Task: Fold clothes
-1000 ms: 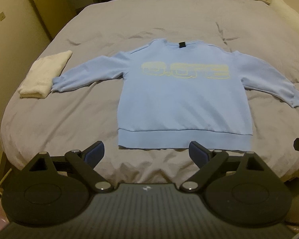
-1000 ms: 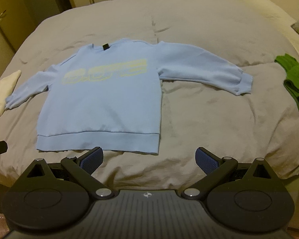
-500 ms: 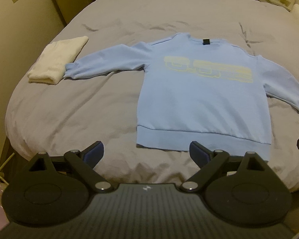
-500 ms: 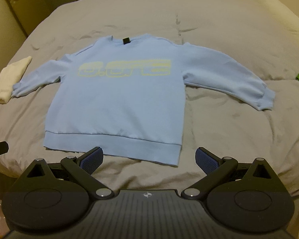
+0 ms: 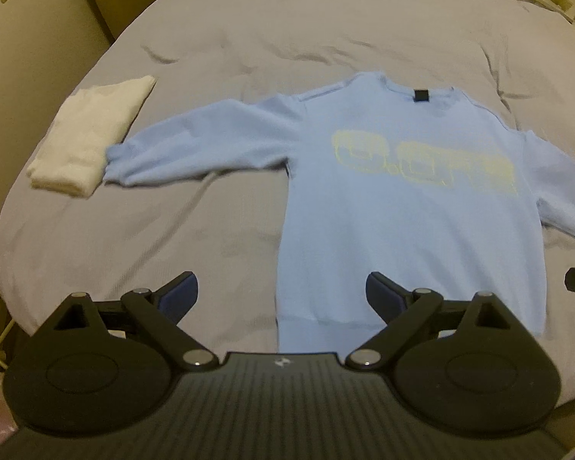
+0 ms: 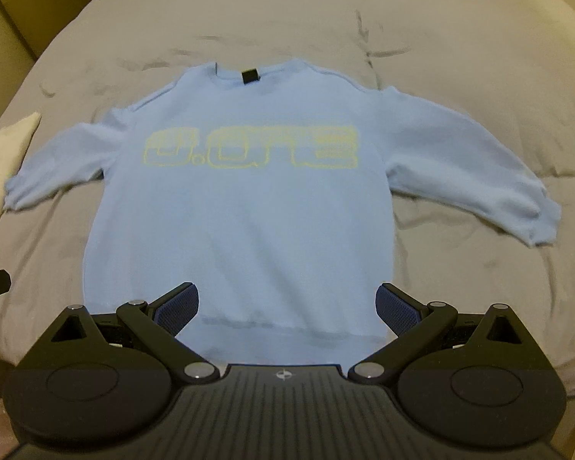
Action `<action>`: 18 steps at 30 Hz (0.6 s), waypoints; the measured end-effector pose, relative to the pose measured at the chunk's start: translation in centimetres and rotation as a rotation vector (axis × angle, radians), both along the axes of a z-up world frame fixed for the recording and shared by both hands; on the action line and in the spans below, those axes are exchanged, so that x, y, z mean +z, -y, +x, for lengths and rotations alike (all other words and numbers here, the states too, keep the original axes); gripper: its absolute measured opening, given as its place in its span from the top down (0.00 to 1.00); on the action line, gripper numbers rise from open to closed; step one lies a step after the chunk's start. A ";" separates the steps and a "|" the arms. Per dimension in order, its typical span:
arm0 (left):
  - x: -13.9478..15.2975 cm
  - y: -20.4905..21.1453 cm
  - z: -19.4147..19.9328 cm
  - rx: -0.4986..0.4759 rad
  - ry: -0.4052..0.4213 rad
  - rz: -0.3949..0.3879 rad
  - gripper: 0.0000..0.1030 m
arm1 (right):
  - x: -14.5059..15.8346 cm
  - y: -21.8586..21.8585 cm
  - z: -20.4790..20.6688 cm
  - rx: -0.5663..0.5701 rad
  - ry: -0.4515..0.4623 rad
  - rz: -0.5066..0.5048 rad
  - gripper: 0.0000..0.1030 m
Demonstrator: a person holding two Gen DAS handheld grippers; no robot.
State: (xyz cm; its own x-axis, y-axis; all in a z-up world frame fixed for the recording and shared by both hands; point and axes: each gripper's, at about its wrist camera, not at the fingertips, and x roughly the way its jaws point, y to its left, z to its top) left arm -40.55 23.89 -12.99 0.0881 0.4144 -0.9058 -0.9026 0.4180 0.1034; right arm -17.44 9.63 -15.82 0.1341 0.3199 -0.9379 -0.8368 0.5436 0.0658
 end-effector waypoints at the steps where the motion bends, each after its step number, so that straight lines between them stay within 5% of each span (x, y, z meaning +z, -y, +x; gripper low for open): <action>1: -0.3 -1.3 0.0 0.000 0.002 -0.008 0.09 | 0.0 -1.2 0.2 -0.007 -0.004 0.000 0.02; 10: -6.5 -11.4 -3.0 0.091 0.091 -0.132 0.10 | -4.9 -9.5 2.6 -0.092 -0.115 0.002 0.01; 13: -10.1 -14.7 -5.7 0.180 0.121 -0.171 0.11 | -8.0 -12.5 3.0 -0.119 -0.154 -0.046 0.01; 18: -15.5 -20.4 -11.6 0.405 0.233 -0.202 0.29 | -11.8 -16.8 2.2 -0.109 -0.177 -0.118 0.01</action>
